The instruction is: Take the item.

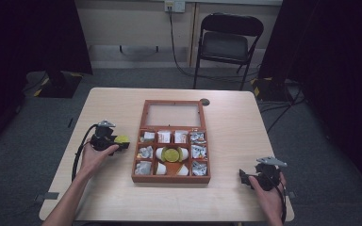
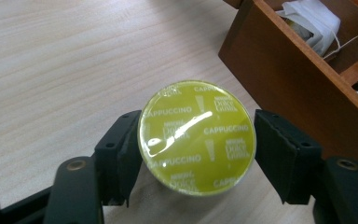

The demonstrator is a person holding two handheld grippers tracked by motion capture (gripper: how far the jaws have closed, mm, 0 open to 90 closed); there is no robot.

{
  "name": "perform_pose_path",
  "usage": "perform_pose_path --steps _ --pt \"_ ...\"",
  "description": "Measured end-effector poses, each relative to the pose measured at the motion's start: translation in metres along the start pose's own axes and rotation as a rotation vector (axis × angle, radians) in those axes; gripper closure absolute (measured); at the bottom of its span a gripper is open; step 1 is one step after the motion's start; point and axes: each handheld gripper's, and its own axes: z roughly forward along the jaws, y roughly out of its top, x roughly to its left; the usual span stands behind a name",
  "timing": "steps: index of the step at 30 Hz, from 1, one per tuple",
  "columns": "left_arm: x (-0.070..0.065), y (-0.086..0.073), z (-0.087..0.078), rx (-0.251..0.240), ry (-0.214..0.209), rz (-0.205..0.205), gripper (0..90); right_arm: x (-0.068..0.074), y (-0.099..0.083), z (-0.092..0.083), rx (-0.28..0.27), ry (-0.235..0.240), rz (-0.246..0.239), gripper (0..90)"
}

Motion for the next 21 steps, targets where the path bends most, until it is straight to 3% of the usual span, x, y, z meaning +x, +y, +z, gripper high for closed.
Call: perform_pose_path --steps 6,12,15,21 --pt "0.003 0.0 -0.004 -0.01 -0.012 -0.015 26.4 0.0 0.0 0.0 0.0 0.0 0.0 3.3" --pt "0.004 0.0 -0.016 -0.058 -0.008 -0.026 19.8 0.0 0.0 0.0 0.0 0.0 0.0 3.3" --pt "0.002 0.0 -0.023 -0.093 0.005 -0.021 19.8 0.0 0.0 0.0 0.0 -0.001 0.002 3.3" --pt "-0.002 -0.005 -0.04 -0.095 0.007 0.001 17.2 0.0 0.0 0.0 0.001 0.0 0.002 3.3"
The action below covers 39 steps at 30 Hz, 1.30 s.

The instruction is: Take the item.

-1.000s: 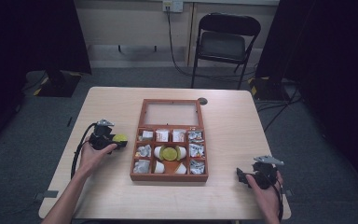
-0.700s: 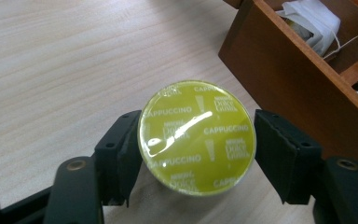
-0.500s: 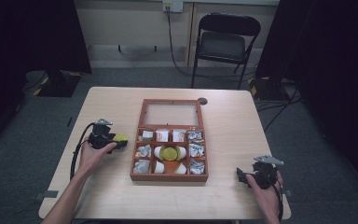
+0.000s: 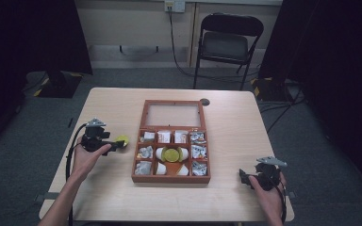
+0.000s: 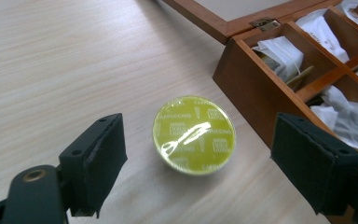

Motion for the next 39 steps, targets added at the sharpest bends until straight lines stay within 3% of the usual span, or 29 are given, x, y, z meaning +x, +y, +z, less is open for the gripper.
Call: perform_pose_path --steps 3,6,8,11,15,21,23,26,29,33,36,39 --pt "0.002 -0.006 -0.012 -0.019 -0.011 -0.032 16.3 0.0 0.0 0.0 0.001 0.0 0.0 3.3" --pt "0.001 -0.011 -0.021 0.029 0.066 0.02 16.7 0.0 0.0 0.0 0.001 0.0 0.0 3.3" --pt "-0.001 -0.015 -0.026 0.046 0.07 0.066 16.9 0.0 0.0 0.0 0.001 0.0 0.0 3.3" --pt "-0.003 -0.022 -0.031 0.055 0.079 0.081 15.9 0.0 0.0 0.0 0.0 0.0 -0.001 3.3" --pt "0.003 -0.031 -0.041 0.028 0.087 0.036 16.2 0.0 0.0 0.0 0.0 0.0 -0.001 3.3" --pt "0.023 -0.048 -0.045 0.044 0.165 -0.043 16.8 0.0 0.0 0.0 0.001 0.0 -0.001 3.3" --pt "0.028 -0.055 -0.042 0.087 0.205 -0.04 17.1 0.0 0.0 0.0 0.001 0.0 -0.001 3.3" --pt "0.034 -0.066 -0.037 0.11 0.24 -0.025 17.1 0.0 0.0 0.0 0.001 0.0 -0.001 3.3" --pt "0.039 -0.074 -0.032 0.13 0.261 -0.053 17.2 0.0 0.0 0.0 0.001 0.0 -0.001 3.3" --pt "0.041 -0.077 -0.029 0.103 0.271 -0.059 14.5 0.0 0.0 0.0 0.001 0.0 -0.001 3.3" --pt "0.041 -0.085 -0.024 0.011 0.281 -0.054 8.5 0.0 0.0 0.0 0.0 0.0 -0.001 3.3" --pt "0.041 -0.086 -0.024 0.018 0.286 -0.059 3.7 0.0 0.0 0.0 0.001 0.0 -0.001 3.3"
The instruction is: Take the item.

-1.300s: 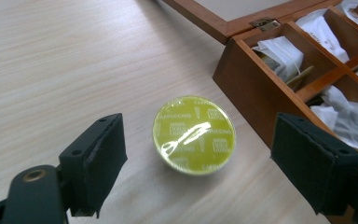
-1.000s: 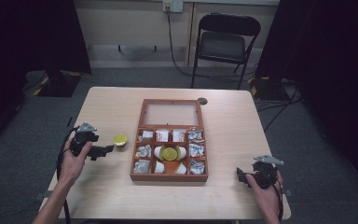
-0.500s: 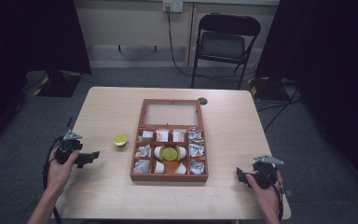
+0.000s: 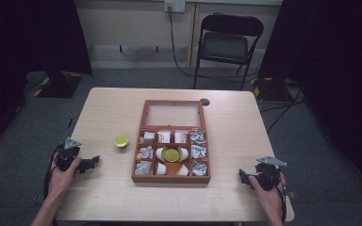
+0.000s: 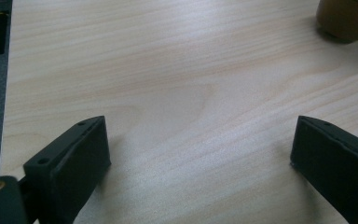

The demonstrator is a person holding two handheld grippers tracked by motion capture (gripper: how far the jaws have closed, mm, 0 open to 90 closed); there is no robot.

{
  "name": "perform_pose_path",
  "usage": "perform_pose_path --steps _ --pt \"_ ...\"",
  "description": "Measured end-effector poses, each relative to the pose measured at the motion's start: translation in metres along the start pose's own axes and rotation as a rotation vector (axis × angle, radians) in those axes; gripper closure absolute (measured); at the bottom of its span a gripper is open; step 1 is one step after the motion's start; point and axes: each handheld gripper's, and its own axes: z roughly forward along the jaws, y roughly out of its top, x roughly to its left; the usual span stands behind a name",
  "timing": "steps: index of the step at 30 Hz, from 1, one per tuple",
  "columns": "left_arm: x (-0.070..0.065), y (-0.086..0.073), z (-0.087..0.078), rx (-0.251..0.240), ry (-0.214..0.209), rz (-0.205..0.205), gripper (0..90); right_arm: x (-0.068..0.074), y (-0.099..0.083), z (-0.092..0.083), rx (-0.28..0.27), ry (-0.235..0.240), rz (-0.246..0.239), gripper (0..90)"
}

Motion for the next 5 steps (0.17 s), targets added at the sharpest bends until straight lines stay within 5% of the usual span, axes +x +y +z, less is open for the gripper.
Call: perform_pose_path --steps 5 --pt "-0.0009 0.0004 0.0008 0.01 0.016 -0.012 0.9 0.0 0.0 0.0 0.0 0.0 0.0 3.3"
